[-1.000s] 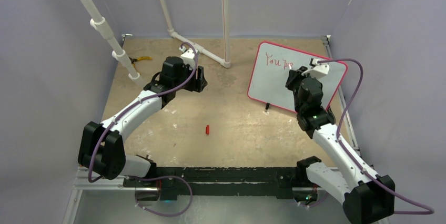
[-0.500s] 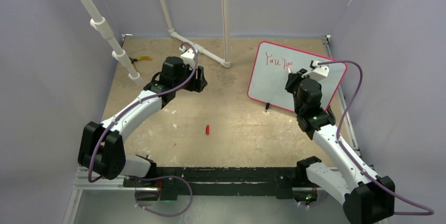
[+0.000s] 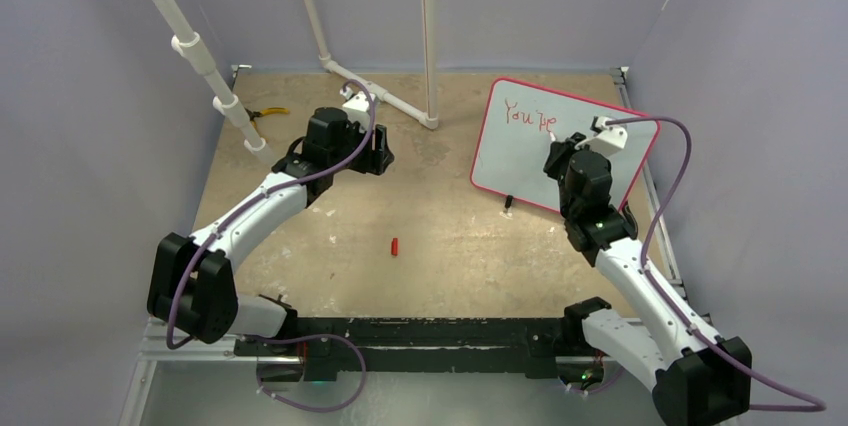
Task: Write a sentence on the whiteboard
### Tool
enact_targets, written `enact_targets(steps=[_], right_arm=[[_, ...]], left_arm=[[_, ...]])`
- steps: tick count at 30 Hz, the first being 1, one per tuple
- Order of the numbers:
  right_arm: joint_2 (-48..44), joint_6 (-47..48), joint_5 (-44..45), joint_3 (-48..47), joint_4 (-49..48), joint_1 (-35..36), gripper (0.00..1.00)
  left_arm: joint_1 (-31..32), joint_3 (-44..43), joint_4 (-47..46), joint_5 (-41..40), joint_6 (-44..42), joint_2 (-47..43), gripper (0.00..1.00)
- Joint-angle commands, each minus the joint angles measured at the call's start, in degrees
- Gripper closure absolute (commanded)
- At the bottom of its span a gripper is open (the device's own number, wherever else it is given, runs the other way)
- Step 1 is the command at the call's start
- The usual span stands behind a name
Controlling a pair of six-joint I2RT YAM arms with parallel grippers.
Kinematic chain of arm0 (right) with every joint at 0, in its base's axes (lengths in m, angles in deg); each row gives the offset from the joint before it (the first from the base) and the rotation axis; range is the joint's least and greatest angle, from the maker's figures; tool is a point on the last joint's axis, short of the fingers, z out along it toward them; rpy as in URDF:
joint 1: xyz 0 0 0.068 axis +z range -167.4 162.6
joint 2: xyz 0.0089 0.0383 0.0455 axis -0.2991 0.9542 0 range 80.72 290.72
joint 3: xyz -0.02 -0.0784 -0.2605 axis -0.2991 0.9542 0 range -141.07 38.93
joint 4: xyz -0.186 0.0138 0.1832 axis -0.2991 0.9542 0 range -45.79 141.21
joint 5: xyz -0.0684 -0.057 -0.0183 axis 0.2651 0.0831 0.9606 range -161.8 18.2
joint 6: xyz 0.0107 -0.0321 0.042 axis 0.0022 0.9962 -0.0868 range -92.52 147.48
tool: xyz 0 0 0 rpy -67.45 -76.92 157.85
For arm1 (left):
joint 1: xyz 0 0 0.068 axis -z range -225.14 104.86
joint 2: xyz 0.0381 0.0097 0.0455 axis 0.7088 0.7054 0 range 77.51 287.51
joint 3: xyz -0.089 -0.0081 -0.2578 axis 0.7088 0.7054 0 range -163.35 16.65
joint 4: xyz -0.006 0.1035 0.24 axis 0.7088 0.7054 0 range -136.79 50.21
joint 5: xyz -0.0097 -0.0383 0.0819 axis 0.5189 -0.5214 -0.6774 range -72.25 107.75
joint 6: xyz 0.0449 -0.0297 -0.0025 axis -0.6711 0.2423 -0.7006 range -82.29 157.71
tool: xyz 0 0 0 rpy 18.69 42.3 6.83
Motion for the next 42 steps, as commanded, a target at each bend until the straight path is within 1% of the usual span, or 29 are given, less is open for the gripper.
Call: enact_targets(steps=[1,12,21,32,42], right_arm=[[-1.2,-0.2,3.6,-0.4,0.7,-0.4,1.00],[-2.5,0.3,5.5,-0.7,1.7,-0.4,1.00],[-6.4,1.7,2.7,-0.3,1.3,-0.4,1.00],[-10.0,1.3,0.3,-1.2,4.7,-0.4,1.00],[-9.6,0.8,0.3,-2.3,6.3,-0.6,1.00]], left_arm=[[0.1,1.0,-2.3,-0.8,0.0,-2.5,0.44],[0.1,1.4,-2.8,-1.3,0.2,-3.2,0.44],[0.1,1.6,-3.1,-1.9,0.2,-3.5,0.44],[0.0,1.9,-3.5,-2.2,0.6,-4.0,0.44],[0.0,2.0,-3.8,-2.2,0.8,-5.2,0.43]])
